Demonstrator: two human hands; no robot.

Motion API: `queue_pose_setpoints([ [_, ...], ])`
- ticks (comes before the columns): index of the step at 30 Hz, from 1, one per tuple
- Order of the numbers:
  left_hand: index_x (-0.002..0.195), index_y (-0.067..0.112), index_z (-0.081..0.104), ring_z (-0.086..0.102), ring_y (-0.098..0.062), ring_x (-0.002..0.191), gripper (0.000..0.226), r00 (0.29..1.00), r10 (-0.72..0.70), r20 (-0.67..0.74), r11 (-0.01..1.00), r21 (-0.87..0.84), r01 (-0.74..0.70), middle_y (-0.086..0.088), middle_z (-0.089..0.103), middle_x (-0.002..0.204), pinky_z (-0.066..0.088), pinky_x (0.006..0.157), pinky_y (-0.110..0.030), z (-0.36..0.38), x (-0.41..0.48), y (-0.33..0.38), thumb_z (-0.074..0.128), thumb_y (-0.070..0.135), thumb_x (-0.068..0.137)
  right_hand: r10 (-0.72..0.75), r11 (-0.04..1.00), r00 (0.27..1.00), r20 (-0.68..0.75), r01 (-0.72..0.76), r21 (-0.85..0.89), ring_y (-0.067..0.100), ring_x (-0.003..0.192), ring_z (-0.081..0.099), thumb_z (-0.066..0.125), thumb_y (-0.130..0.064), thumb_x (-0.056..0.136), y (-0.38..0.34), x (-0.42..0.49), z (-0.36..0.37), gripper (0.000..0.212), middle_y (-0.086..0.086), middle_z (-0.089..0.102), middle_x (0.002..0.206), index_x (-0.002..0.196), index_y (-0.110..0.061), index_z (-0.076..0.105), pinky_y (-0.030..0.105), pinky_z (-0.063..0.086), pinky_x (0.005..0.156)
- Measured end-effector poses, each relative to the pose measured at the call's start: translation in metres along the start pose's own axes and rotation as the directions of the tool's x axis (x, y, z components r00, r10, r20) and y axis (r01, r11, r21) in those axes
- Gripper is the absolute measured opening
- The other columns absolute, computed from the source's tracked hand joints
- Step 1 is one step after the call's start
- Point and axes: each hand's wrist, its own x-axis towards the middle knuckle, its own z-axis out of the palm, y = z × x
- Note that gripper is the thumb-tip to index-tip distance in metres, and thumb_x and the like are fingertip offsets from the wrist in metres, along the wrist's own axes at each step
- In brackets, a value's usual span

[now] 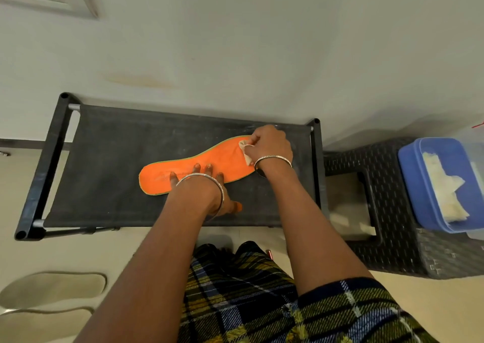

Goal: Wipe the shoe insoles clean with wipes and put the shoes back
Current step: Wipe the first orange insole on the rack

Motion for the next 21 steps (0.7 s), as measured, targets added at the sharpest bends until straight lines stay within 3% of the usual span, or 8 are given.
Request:
queue_pose_setpoints([
  [4, 0.154, 0.026, -0.011, -0.019, -0.03, 0.147, 0.095, 1.0, 0.016, 0.008, 1.0, -0.001, -0.016, -0.001, -0.022, 0.16, 0.002, 0.114, -0.067, -0.001, 0.003, -0.003, 0.037, 0.074, 0.087, 0.146, 0.989, 0.981, -0.126, -0.143, 0.034, 0.035, 0.1, 0.067, 0.071, -0.03, 0.085, 0.015, 0.007, -0.012, 0.016, 0.008, 0.07, 0.11, 0.098, -0.022, 0.075, 0.034, 0.053, 0.076],
  [8, 0.154, 0.026, -0.012, -0.019, -0.031, 0.147, 0.096, 1.0, 0.022, 0.008, 1.0, -0.006, -0.022, -0.001, -0.023, 0.16, 0.003, 0.115, -0.063, 0.003, 0.007, -0.006, 0.037, 0.074, 0.087, 0.202, 0.979, 0.968, -0.15, -0.198, 0.044, 0.034, 0.102, 0.067, 0.072, -0.029, 0.086, 0.015, 0.007, -0.013, 0.021, 0.009, 0.069, 0.113, 0.104, -0.019, 0.073, 0.033, 0.05, 0.071],
  [12, 0.154, 0.026, -0.012, -0.019, -0.032, 0.147, 0.097, 1.0, 0.02, 0.003, 1.0, -0.012, -0.02, -0.001, -0.024, 0.159, 0.004, 0.116, -0.061, 0.005, 0.011, -0.007, 0.039, 0.074, 0.086, 0.114, 0.993, 0.987, -0.116, -0.11, 0.04, 0.035, 0.103, 0.066, 0.066, -0.022, 0.088, 0.004, 0.003, -0.008, 0.019, 0.012, 0.068, 0.113, 0.105, -0.018, 0.073, 0.033, 0.051, 0.079],
  [14, 0.153, 0.027, -0.013, -0.019, -0.033, 0.146, 0.096, 1.0, 0.012, -0.003, 1.0, -0.005, -0.012, -0.002, -0.025, 0.159, 0.005, 0.117, -0.06, 0.006, 0.012, -0.006, 0.039, 0.074, 0.087, -0.015, 1.0, 0.999, -0.034, 0.015, 0.017, 0.033, 0.101, 0.066, 0.067, -0.023, 0.086, -0.008, -0.004, -0.001, 0.016, 0.009, 0.071, 0.109, 0.099, -0.021, 0.076, 0.034, 0.052, 0.085],
  [17, 0.152, 0.029, -0.016, -0.023, -0.035, 0.145, 0.094, 1.0, -0.009, 0.002, 1.0, -0.013, 0.009, -0.005, -0.03, 0.157, 0.003, 0.116, -0.06, 0.007, 0.012, -0.004, 0.037, 0.073, 0.088, -0.189, 0.981, 0.978, 0.091, 0.192, -0.023, 0.026, 0.093, 0.069, 0.073, -0.027, 0.085, -0.025, -0.013, 0.01, 0.009, 0.004, 0.074, 0.098, 0.09, -0.021, 0.077, 0.033, 0.054, 0.082],
  [19, 0.152, 0.031, -0.016, -0.023, -0.035, 0.145, 0.094, 1.0, -0.016, 0.008, 1.0, -0.025, 0.016, -0.006, -0.031, 0.156, 0.003, 0.116, -0.061, 0.007, 0.013, -0.003, 0.037, 0.074, 0.087, -0.185, 0.982, 0.978, 0.096, 0.189, -0.028, 0.025, 0.092, 0.069, 0.074, -0.028, 0.084, -0.024, -0.012, 0.01, 0.008, 0.003, 0.074, 0.098, 0.089, -0.023, 0.077, 0.033, 0.055, 0.08],
  [21, 0.152, 0.032, -0.014, -0.021, -0.036, 0.145, 0.094, 1.0, -0.015, 0.009, 1.0, -0.022, 0.016, -0.006, -0.029, 0.157, 0.004, 0.116, -0.062, 0.006, 0.013, -0.005, 0.037, 0.075, 0.086, -0.088, 0.996, 0.996, 0.018, 0.088, 0.008, 0.029, 0.094, 0.069, 0.073, -0.03, 0.083, -0.016, -0.007, 0.005, 0.007, 0.003, 0.074, 0.1, 0.088, -0.026, 0.077, 0.035, 0.056, 0.08],
])
